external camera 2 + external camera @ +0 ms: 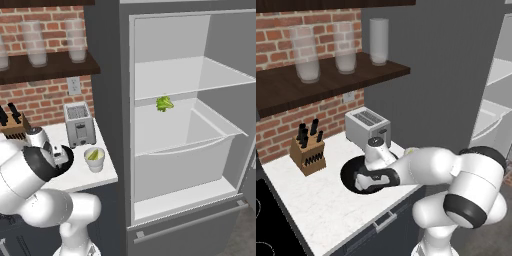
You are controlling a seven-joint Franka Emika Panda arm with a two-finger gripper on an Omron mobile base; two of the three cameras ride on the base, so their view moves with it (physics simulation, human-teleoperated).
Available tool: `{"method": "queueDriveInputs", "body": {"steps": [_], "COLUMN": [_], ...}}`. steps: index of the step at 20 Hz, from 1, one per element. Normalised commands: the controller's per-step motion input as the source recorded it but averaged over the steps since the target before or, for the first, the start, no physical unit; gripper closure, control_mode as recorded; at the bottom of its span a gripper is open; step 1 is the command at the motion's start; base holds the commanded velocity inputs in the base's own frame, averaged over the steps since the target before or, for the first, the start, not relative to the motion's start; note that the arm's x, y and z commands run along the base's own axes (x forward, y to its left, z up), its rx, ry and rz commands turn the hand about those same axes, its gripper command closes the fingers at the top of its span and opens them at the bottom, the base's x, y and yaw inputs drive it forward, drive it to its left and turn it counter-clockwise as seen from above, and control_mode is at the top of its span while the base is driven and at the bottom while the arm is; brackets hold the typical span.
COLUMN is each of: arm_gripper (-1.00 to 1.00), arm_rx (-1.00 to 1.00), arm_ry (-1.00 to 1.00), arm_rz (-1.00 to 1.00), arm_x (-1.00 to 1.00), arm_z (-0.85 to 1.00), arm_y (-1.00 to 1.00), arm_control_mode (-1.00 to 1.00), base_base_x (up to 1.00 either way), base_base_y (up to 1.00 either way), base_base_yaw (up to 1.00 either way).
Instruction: Grab a lemon wedge from the fridge and one ice cube from the ice bowl, and put them in the glass of lemonade.
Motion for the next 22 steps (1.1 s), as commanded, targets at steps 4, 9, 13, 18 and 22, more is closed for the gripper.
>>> {"method": "queueDriveInputs", "body": {"steps": [4,9,13,18,22], "arm_gripper": [-1.00,-1.00,-1.00,-1.00,-1.00], "arm_rx": [0.00,0.00,0.00,0.00,0.00], "arm_ry": [0.00,0.00,0.00,0.01,0.03], "arm_rz": [0.00,0.00,0.00,0.00,0.00], "arm_x": [0.00,0.00,0.00,0.00,0.00], "arm_z": [0.00,0.00,-0.04,-0.05,-0.23], "arm_y": [0.18,0.03,0.00,0.00,0.00], "arm_control_mode": [-1.00,-1.00,-1.00,-1.00,-1.00], "base_base_x": [0.00,0.00,0.00,0.00,0.00], "base_base_y": [0.00,0.00,0.00,0.00,0.00], "base_base_yaw": [0.00,0.00,0.00,0.00,0.00]}}
